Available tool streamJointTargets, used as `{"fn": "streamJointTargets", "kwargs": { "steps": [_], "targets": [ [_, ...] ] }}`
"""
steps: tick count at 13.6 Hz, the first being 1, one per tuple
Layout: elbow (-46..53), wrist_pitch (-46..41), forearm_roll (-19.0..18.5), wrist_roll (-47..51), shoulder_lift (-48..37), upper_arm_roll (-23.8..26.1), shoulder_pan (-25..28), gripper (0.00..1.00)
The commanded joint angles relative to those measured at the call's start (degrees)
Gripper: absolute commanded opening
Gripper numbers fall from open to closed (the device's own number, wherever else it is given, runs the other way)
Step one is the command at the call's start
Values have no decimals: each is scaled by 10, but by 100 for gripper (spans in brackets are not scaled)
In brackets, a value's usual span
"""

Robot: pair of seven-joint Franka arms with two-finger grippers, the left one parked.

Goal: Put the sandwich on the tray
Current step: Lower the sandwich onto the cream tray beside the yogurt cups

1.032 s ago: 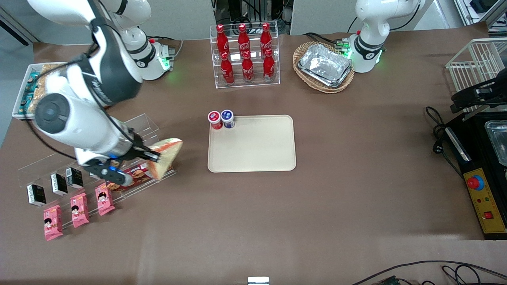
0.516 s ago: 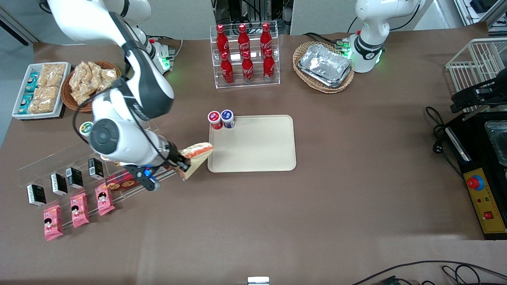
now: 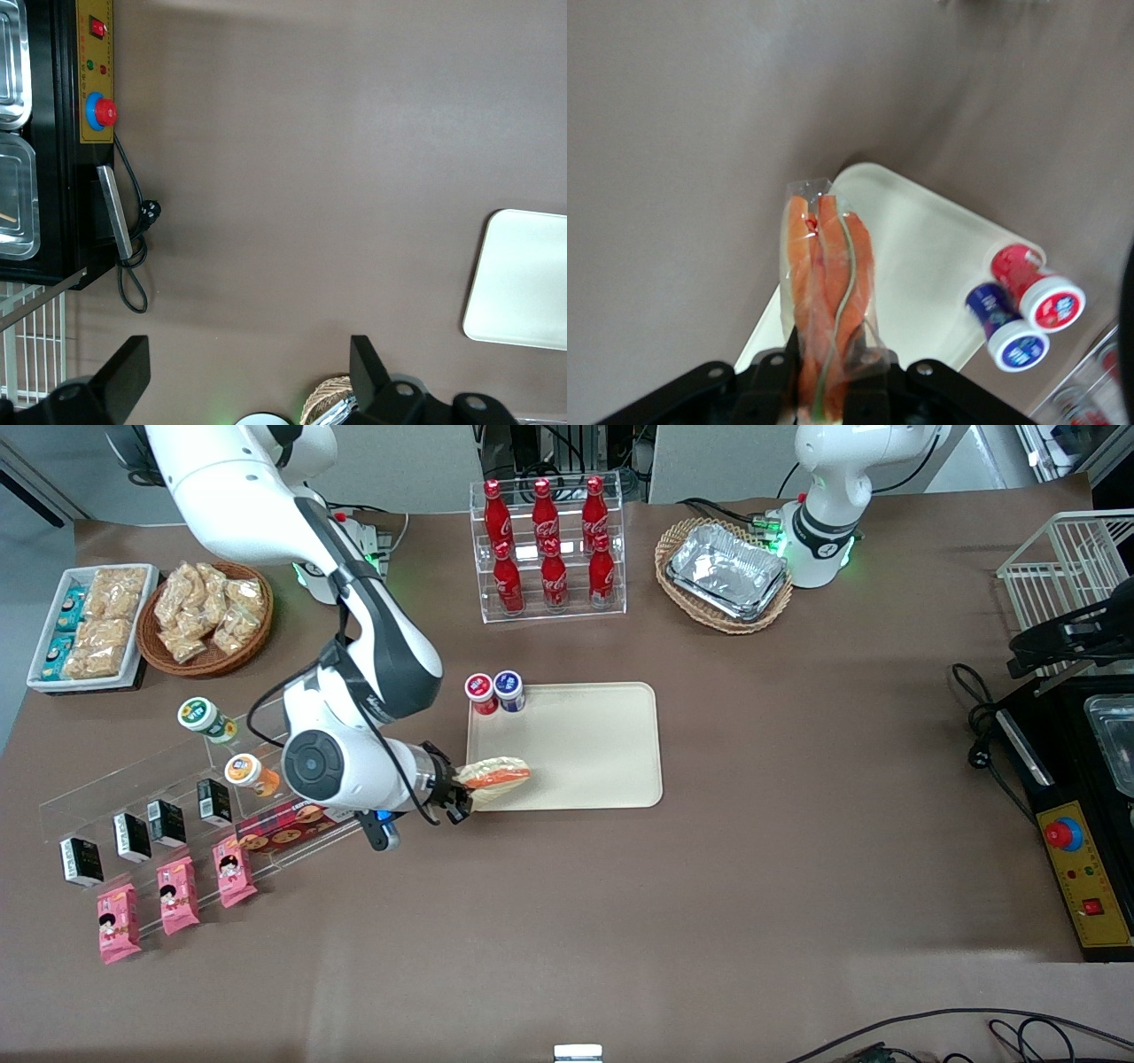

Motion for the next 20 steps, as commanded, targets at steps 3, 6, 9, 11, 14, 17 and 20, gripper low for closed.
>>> {"fn": "streamJointTargets", "kwargs": {
  "steps": [3,6,9,11,14,17,20],
  "targets": [
    [-1,27,25,111,31,-4,41,20],
    [-1,31,37,139,47,-3,57,20],
    [-3,46,49,153,62,-4,70,20],
    [-2,68,56,155,79,-3,74,20],
    [-7,78,62,156,90,-4,90,23],
    [-10,88,71,167,102,-4,89,33],
    [-8,89,72,166,100,-4,88,63]
  ]
}}
